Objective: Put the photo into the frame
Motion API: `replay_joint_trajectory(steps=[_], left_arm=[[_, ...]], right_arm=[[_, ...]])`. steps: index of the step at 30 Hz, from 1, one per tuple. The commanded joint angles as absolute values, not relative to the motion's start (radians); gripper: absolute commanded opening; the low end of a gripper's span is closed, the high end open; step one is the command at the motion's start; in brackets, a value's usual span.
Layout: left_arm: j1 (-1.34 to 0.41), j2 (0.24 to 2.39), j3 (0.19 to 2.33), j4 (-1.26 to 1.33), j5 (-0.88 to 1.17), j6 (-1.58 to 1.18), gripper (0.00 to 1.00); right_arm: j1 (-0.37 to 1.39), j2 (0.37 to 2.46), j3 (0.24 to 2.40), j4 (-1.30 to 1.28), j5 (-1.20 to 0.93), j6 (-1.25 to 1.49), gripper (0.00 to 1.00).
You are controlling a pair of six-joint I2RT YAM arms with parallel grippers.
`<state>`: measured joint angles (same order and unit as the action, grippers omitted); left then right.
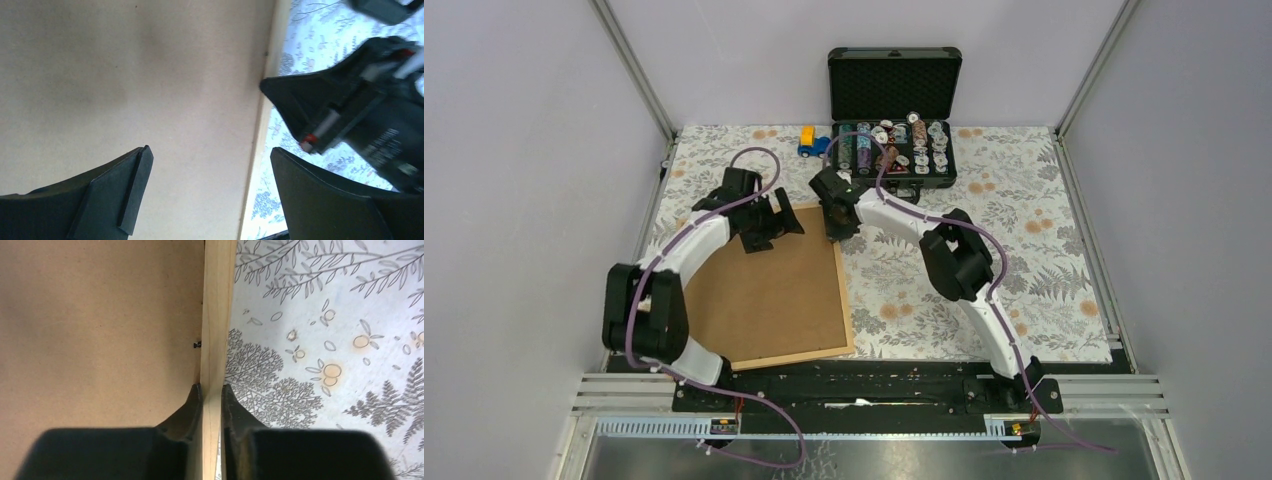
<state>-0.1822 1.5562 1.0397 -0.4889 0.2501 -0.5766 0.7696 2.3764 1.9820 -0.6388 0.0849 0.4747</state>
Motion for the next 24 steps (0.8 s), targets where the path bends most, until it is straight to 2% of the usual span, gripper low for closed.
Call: replay_joint_trajectory(steps=[1, 8, 13, 17, 24], left_arm=[[-0.181, 1.416, 1.083, -0.555, 0.204, -0.569, 0.99], [-0.183, 1.336, 1.082, -0.579, 0.195, -0.586, 0.99], [-0.184, 1.327, 1.113, -0.587, 0.212, -0.566, 0.99], [-0.184, 1.316, 1.133, -0.6, 0.205, -0.529, 0.99], [-0.184, 1.312, 1.129, -0.571, 0.214, -0.488, 0.99]], right_arm=[[0.791, 2.377, 1.879, -0.725, 0.182, 0.616, 0.01], [0.772, 2.242, 1.76, -0.656, 0.174, 0.957, 0.0], [0.755, 2.189, 1.563, -0.41, 0.005, 1.315, 0.0], [0.763, 2.209, 1.522, -0.33, -0.026, 1.519, 0.0], [0.893, 2.007, 1.225, -0.117, 0.121, 1.717, 0.0]])
